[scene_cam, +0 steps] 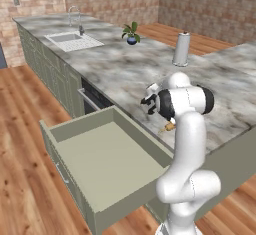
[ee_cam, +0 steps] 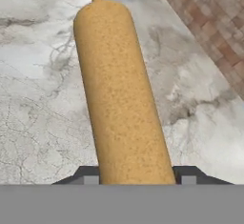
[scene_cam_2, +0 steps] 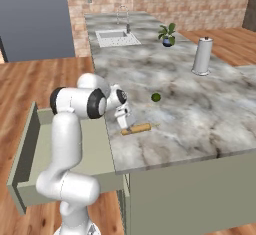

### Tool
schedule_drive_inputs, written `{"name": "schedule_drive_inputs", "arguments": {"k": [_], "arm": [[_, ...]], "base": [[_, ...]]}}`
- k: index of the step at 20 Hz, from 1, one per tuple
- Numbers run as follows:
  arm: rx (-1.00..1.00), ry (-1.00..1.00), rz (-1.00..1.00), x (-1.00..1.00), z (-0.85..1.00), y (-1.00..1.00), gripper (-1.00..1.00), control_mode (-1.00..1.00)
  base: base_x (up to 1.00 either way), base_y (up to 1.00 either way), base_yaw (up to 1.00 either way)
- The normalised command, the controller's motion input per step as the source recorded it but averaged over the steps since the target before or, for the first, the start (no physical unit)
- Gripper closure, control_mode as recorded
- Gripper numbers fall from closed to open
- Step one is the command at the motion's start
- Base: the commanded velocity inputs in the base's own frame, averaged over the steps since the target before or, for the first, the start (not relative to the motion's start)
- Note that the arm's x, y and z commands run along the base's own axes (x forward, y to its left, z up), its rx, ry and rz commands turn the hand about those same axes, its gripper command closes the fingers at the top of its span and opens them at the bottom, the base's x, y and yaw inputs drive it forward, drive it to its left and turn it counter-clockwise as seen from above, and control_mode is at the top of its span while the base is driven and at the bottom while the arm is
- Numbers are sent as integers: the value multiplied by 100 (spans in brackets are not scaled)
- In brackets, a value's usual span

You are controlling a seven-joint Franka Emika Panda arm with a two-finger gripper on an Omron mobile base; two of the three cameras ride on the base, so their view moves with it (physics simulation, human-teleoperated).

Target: Pick the rolling pin from the drawer and place it on the counter.

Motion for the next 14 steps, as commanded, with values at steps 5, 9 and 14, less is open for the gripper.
{"name": "schedule_drive_inputs", "arguments": {"k": [5,9,14], "arm": [[21,-27,8,-3,-32,-15,-100,-100],[31,-55,22,-33,0,-5,-100,-100],[34,-66,20,-23,43,0,-100,-100]], "base": [[0,0,0],[0,0,0],[0,0,0]]}}
